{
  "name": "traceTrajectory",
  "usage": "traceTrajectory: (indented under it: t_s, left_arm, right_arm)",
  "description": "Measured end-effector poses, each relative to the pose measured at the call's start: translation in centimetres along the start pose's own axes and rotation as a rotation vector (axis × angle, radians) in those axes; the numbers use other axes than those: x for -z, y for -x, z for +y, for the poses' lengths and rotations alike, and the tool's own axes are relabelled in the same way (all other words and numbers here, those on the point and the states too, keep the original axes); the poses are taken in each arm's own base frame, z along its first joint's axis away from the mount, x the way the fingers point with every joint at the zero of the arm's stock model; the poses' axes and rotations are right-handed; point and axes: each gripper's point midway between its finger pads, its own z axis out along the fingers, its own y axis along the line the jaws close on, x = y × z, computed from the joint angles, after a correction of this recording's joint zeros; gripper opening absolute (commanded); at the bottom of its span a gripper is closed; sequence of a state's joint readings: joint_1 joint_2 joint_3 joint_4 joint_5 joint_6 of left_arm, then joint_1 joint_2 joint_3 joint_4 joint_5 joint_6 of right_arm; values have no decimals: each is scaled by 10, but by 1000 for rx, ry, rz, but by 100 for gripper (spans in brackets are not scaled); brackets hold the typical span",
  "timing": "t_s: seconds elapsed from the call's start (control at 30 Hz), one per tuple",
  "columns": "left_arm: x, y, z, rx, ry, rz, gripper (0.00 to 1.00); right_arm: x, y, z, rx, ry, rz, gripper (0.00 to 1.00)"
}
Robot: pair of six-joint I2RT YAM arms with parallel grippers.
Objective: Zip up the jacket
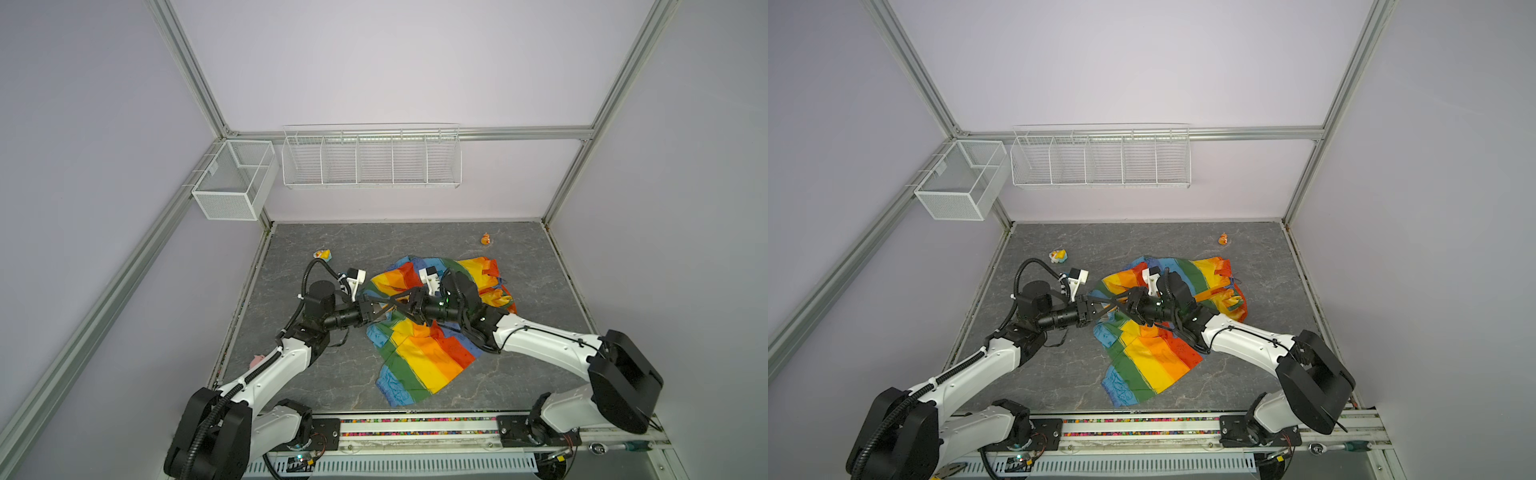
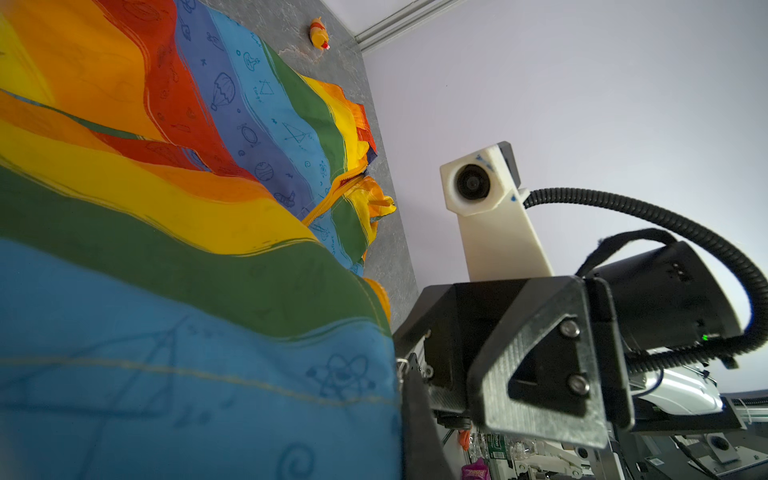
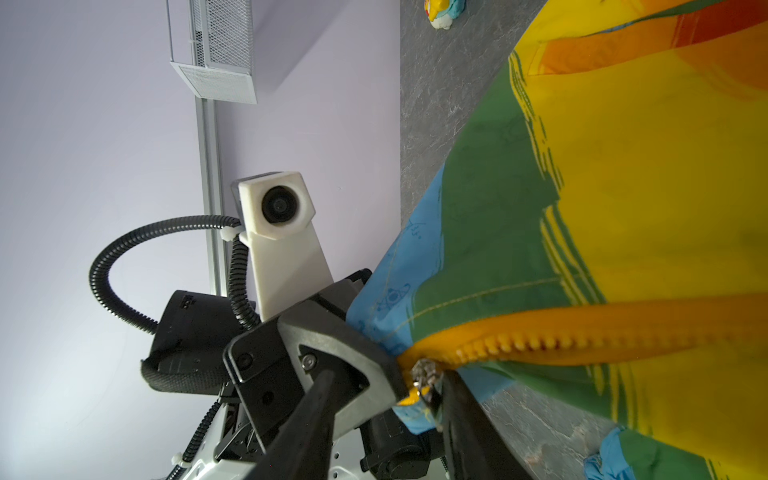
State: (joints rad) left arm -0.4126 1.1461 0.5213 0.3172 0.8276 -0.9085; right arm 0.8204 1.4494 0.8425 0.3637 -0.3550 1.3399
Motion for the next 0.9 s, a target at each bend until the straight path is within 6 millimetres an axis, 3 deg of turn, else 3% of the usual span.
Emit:
traceTrajectory:
  t_s: [0.33, 0.9]
  left_arm:
    - [1, 2, 1, 2, 3, -6, 0]
    - [2, 0, 5, 18, 12, 1, 0]
  right_arm:
    - [0, 0, -2, -2, -9, -1, 29]
    - [-3, -1, -15, 32, -50, 3, 23]
